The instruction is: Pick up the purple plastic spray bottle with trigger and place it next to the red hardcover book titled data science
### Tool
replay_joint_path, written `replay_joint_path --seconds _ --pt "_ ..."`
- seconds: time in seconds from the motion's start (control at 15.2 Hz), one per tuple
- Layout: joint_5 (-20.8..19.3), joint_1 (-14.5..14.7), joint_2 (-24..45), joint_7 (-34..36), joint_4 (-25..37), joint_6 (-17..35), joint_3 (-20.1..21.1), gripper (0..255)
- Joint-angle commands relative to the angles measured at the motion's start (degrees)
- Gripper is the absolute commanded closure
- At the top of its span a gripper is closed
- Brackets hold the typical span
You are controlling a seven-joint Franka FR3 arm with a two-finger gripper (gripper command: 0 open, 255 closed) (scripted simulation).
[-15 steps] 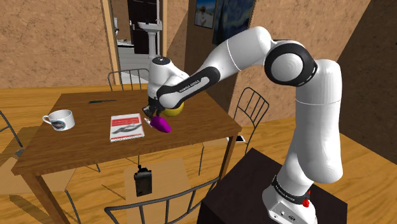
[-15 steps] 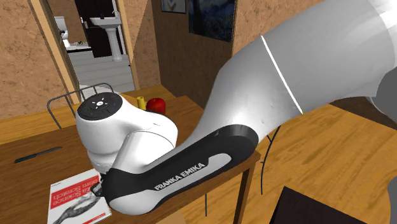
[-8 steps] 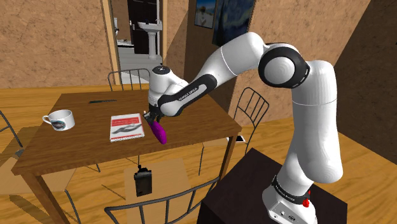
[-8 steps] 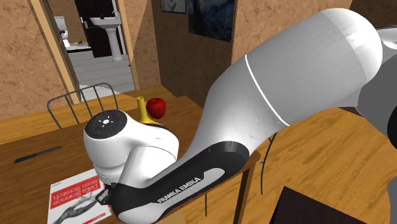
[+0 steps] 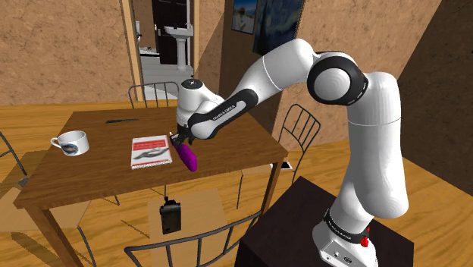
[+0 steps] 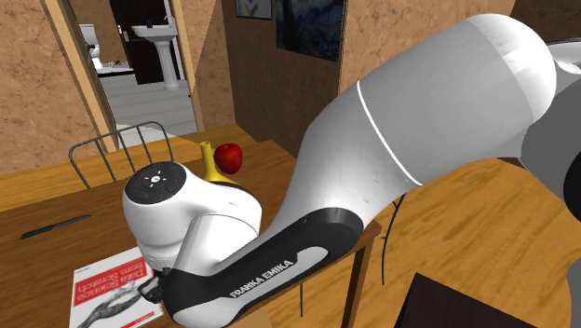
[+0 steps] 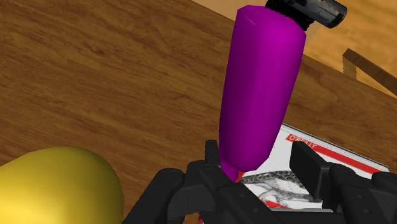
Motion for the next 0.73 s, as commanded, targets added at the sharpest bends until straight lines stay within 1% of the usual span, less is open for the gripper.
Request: replay_joint_path --seconds 0.0,0.26,0.53,0.66 --pt "-0.01 0.0 0.05 0.02 -0.04 -0.02 -0.02 0" --pt "0.02 -0.04 0.05 -0.05 0.0 -0.05 -0.01 0" --pt "0.55 0.56 -5.89 -0.4 -1.46 -4.68 0.55 0" --pt "0.55 0.56 -5.9 -0.4 -1.46 -4.67 0.55 0"
